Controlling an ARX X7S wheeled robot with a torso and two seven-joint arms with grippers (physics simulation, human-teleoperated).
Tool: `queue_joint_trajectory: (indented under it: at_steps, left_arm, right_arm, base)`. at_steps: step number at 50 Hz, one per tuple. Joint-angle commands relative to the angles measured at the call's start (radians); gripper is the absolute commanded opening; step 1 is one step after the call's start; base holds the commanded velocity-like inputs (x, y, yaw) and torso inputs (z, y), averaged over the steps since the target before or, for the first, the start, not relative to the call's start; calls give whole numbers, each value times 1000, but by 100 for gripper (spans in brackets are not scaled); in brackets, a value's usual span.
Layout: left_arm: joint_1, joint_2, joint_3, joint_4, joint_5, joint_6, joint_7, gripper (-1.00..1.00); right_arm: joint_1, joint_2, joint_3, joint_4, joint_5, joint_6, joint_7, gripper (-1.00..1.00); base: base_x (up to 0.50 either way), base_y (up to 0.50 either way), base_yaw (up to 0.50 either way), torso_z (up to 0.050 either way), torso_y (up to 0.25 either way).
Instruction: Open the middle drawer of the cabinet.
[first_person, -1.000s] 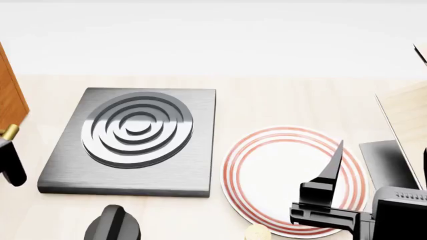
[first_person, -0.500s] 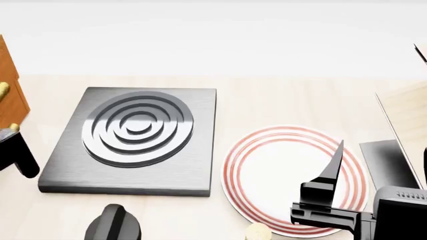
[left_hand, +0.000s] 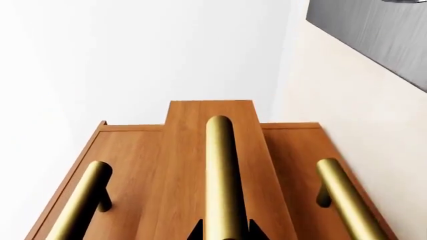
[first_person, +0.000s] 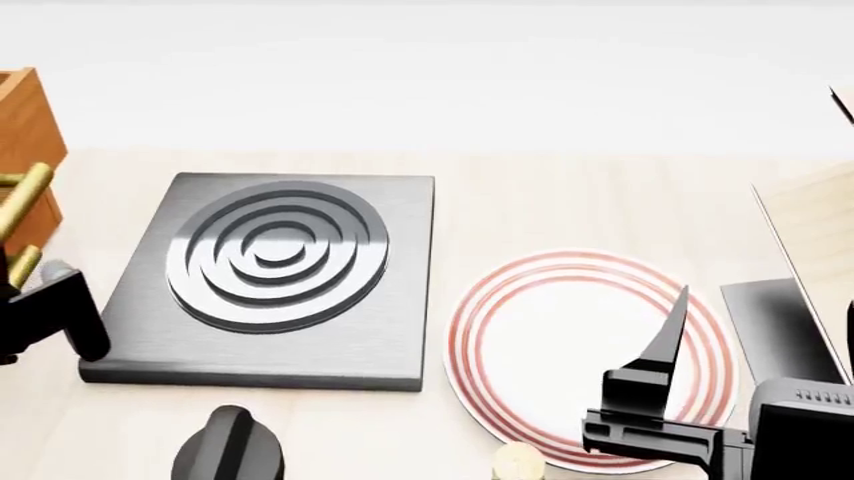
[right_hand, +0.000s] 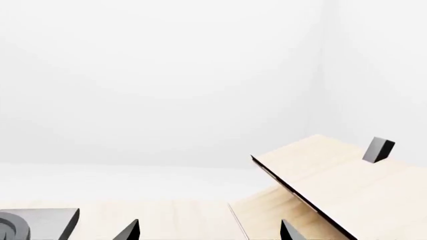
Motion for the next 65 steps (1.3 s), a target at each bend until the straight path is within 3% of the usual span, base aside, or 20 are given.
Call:
queue_joint_trajectory:
  at_steps: [1, 33, 60, 61, 65]
  left_arm:
    - [-81, 42, 28, 32, 218, 14, -94, -100]
    - [-98, -68, 49, 421, 267, -174, -91, -100]
    - [-78, -41, 49, 340, 266, -145, -88, -100]
    - [-78, -40, 49, 340, 266, -144, -89, 100]
    - [-77, -38, 46, 336, 262, -140, -86, 100]
  right_arm:
    - [-6, 0, -2, 8, 1, -9, 3, 100]
    - [-17, 5, 2, 15, 12, -24, 9, 100]
    - [-22, 11, -1, 21, 18, -34, 16, 100]
    - [-22, 11, -1, 22, 18, -34, 16, 100]
    - [-16, 10, -5, 27, 19, -36, 16, 100]
  base:
    - [0, 0, 0, 10, 12]
    - [0, 0, 0, 1, 5]
    - [1, 0, 0, 1, 4]
    - [0, 0, -3, 0, 0]
    - [0, 0, 0, 3, 3]
